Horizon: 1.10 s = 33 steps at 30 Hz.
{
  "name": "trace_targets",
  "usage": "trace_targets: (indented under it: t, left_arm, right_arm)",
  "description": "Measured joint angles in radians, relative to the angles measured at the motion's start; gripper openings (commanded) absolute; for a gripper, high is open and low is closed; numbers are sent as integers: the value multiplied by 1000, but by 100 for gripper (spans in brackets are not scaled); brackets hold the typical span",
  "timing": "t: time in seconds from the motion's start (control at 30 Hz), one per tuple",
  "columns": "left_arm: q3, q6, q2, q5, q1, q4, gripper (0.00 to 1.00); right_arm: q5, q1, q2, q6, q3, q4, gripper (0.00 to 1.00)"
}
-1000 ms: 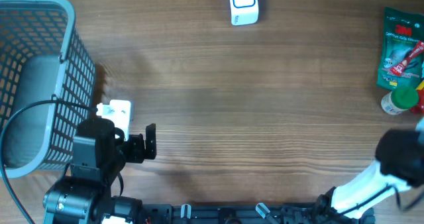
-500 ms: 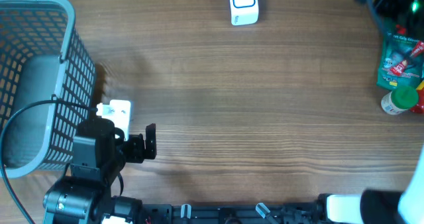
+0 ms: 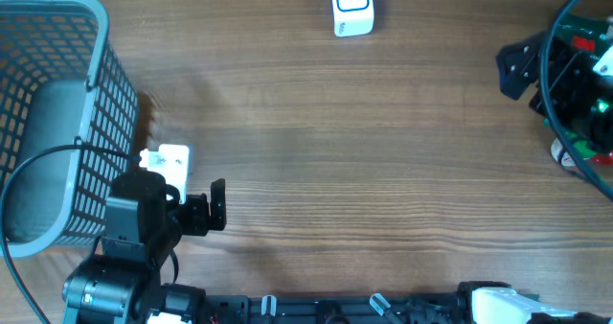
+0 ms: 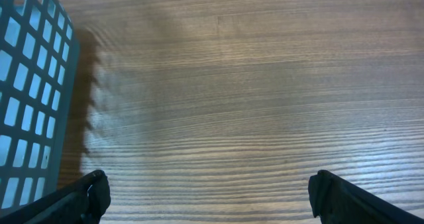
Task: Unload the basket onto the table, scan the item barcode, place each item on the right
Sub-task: 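Carry the Nescafe stick to the right edge and release it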
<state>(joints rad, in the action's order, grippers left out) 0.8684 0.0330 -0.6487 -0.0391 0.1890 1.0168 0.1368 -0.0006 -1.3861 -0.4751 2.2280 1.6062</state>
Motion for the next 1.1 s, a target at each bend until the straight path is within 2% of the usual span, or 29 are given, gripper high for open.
trace_targets:
  t: [0.3,0.53,0.77,0.93,1.1]
  left_arm:
    - [0,0,0,0,0,0,100]
    - [0,0,0,0,0,0,100]
    - [0,0,0,0,0,0,100]
    - [0,0,0,0,0,0,100]
    - [0,0,0,0,0,0,100]
  right_arm:
    - [13,5,-3,108,0,-3,100]
    - [13,5,8,145,0,-73,100]
    - [13,5,111,167,-48,-148,100]
    - [13,5,264,167,-254,-291,100]
    - [13,5,451,151,-642,-610,100]
